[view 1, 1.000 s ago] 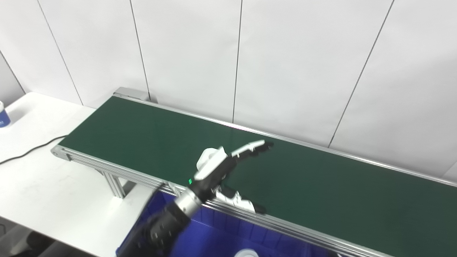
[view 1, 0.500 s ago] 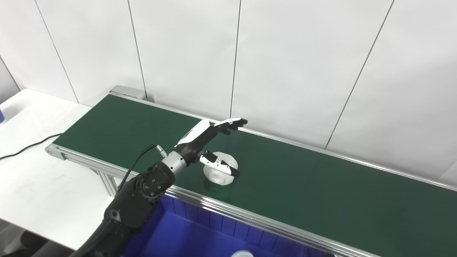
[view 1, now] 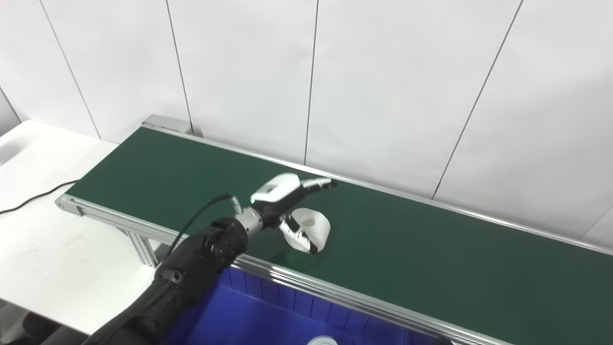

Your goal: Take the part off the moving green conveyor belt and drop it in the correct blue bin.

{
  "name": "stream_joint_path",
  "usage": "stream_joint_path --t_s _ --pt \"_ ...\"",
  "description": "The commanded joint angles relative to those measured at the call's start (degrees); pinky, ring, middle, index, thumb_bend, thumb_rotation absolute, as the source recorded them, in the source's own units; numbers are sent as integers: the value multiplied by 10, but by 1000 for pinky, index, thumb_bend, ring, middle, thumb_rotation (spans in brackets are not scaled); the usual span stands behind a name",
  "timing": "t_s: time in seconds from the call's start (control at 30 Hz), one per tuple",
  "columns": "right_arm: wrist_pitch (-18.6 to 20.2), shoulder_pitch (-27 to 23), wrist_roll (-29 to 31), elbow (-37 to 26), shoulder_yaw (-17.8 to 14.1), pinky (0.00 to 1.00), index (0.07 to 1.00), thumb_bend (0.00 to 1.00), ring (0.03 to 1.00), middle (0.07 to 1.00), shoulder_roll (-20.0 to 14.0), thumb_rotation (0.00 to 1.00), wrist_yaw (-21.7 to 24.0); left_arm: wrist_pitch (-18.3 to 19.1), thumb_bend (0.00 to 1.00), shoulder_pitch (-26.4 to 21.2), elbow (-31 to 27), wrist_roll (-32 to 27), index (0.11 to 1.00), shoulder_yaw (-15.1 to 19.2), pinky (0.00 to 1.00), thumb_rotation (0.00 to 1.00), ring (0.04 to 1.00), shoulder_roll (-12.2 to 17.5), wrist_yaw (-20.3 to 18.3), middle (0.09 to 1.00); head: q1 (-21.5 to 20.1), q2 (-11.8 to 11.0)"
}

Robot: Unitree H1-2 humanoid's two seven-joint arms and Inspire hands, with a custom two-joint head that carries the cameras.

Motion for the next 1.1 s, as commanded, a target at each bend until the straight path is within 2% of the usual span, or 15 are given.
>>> stream_joint_path --t_s 0.0,0.17,0.3,0.33,0.37,0.4,0.43,0.47,0.53,0.7,0.83,0.87,0.93,1.03,1.07 --pt "-34 -3 1 -20 -4 722 825 647 800 830 -4 424 -4 -2 847 -28 4 6 910 -5 794 100 870 -10 29 895 2 1" --pt "-34 -2 7 -19 -8 729 828 649 810 838 -5 453 0 -29 870 -32 71 12 898 -24 802 66 867 -37 75 885 5 9" --pt "-34 -2 2 -20 -10 722 828 650 806 838 -5 477 -5 -39 808 -37 115 13 866 -33 773 19 837 -57 106 857 7 14" --pt "-34 -2 1 -20 -10 722 829 654 806 837 -5 486 -6 -42 762 -38 123 11 802 -34 713 7 772 -61 112 802 7 14" --pt "-34 -1 2 -20 -11 722 829 655 806 836 -4 490 -6 -45 747 -39 131 6 780 -34 692 3 749 -66 114 783 7 14" --pt "-34 -1 3 -20 -12 719 829 662 805 835 -4 500 -6 -47 696 -40 137 3 723 -34 608 1 664 -69 116 716 7 14" --pt "-34 -1 4 -20 -12 718 829 666 805 834 -4 505 -6 -47 670 -41 140 5 694 -36 565 0 621 -71 122 681 7 16" --pt "-34 0 4 -20 -13 717 829 671 804 834 -3 517 -6 -48 551 -41 142 6 596 -38 445 0 461 -73 128 547 7 16" --pt "-34 -1 1 -18 -12 711 827 665 800 833 -5 521 -8 -46 510 -40 140 7 552 -41 422 0 415 -75 142 501 7 17" --pt "-34 -2 2 -15 -12 704 823 660 796 832 -5 521 -9 -41 497 -33 124 -5 526 -37 442 0 412 -78 151 501 5 18" --pt "-34 -2 0 -18 -10 699 826 648 795 834 -5 515 -8 -39 498 -23 98 -16 505 -29 494 0 431 -72 137 515 -11 28" --pt "-34 -2 -4 -20 -9 698 827 646 793 833 -5 517 -10 -36 498 -18 84 -22 499 -25 509 0 437 -69 130 516 -25 34" --pt "-34 -1 -10 -22 -8 695 829 646 790 833 -5 531 -12 -30 499 -8 57 -29 498 -19 514 0 440 -66 121 516 -25 34" --pt "-33 2 -20 -31 -8 693 824 660 782 824 -2 553 -15 -36 499 23 -8 -60 507 1 494 0 433 -59 101 511 -70 57" --pt "-33 3 -22 -34 -8 694 823 654 781 822 -1 551 -15 -33 499 33 -30 -70 510 6 493 0 432 -58 92 509 -70 57"
